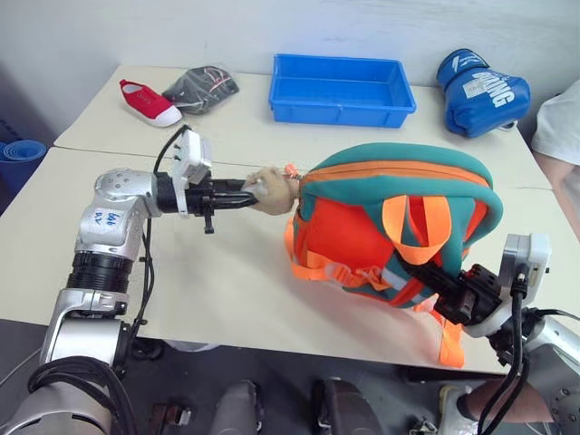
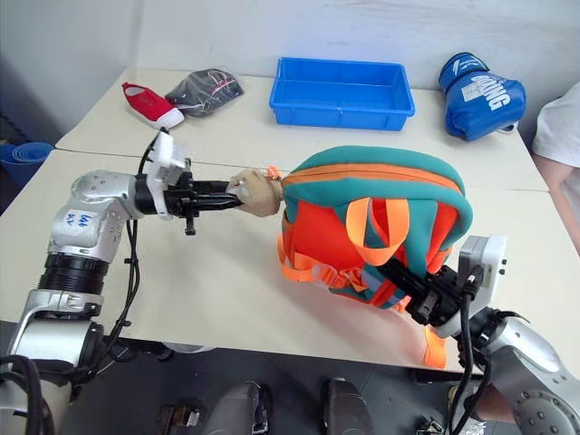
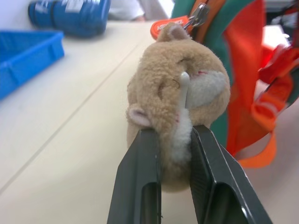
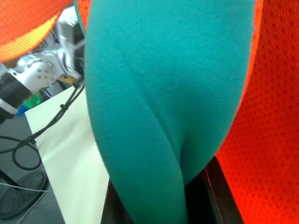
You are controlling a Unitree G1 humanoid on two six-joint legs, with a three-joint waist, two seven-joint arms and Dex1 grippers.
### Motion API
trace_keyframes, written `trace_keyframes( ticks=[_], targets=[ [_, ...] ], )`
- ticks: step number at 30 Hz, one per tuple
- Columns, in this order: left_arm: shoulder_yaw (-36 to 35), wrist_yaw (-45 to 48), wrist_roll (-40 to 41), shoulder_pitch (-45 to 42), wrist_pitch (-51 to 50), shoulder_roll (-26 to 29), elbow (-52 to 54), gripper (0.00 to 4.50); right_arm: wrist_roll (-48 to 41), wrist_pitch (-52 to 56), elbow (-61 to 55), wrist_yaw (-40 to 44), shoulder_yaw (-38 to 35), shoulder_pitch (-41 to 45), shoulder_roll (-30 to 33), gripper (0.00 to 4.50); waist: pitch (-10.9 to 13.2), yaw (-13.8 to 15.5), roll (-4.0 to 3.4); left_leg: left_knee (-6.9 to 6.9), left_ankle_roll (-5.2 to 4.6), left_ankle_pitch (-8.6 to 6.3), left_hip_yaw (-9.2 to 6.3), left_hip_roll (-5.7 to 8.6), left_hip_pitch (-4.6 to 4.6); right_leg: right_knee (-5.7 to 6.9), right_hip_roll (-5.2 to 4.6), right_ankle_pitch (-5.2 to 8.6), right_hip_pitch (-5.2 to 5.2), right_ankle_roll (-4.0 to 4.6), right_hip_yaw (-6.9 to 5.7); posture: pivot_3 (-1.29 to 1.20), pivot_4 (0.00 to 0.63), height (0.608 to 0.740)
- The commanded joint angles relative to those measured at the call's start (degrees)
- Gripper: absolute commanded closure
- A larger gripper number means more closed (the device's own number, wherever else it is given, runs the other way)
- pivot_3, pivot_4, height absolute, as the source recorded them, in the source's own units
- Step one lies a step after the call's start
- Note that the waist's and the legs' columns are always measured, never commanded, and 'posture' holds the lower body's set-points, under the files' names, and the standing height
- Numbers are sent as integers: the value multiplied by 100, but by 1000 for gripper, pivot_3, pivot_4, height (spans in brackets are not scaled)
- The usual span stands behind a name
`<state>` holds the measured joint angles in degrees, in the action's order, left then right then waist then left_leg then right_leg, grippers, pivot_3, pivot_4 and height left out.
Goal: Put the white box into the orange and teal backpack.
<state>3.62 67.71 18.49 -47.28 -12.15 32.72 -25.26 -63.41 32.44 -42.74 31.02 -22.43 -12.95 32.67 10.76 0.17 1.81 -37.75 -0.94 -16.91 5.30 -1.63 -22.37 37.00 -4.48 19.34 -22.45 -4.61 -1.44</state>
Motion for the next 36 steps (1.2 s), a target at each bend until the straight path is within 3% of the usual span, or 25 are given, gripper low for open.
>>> trace_keyframes(
  ticks=[1,8,16,22,23,29,30,36],
  targets=[
    [16,-264,-114,7,-210,-123,88,3886,-148,-214,-253,-77,-54,-115,-122,4500,0,-8,0,-1,0,0,0,0,0,-1,0,0,0,-1,1,0,150,740],
    [962,53,-1033,723,371,-36,359,3886,-45,-391,-296,-207,226,-211,-454,4500,-5,-32,-9,6,3,0,6,-1,10,2,1,-1,2,-2,9,0,150,740],
    [541,71,-594,1045,541,-155,632,3886,1305,-893,44,-60,1037,-104,-749,4500,-17,-31,-14,5,-7,-7,4,-1,12,3,-4,-1,2,-1,9,0,150,740],
    [203,619,-570,1321,1116,624,523,2178,2677,-1703,109,413,1189,-68,-339,2541,-16,-102,-16,7,-2,-5,10,-1,12,6,0,0,-3,0,11,0,150,740],
    [78,700,-439,1396,1113,724,533,2033,2738,-1831,121,467,1085,-168,-330,2372,-16,-119,-16,11,-2,-6,11,-1,13,6,0,0,-4,1,11,0,150,740],
    [-830,939,120,2441,1375,1260,863,224,2966,-2730,689,1769,-312,-1630,181,400,-16,-72,-17,29,1,-4,9,-1,14,-10,-2,3,1,5,5,0,150,740],
    [-957,874,112,2622,1445,1321,869,213,2933,-2879,847,2016,-619,-1863,239,97,-16,-51,-17,29,0,-4,9,0,14,-13,-4,2,2,5,5,0,150,740],
    [-1395,522,-97,3469,2021,1607,1031,213,2799,-3314,1641,3036,-2116,-2679,534,40,-16,-40,-16,49,-5,-10,9,-1,42,-12,-11,-2,14,11,11,0,150,740]
  ],
)
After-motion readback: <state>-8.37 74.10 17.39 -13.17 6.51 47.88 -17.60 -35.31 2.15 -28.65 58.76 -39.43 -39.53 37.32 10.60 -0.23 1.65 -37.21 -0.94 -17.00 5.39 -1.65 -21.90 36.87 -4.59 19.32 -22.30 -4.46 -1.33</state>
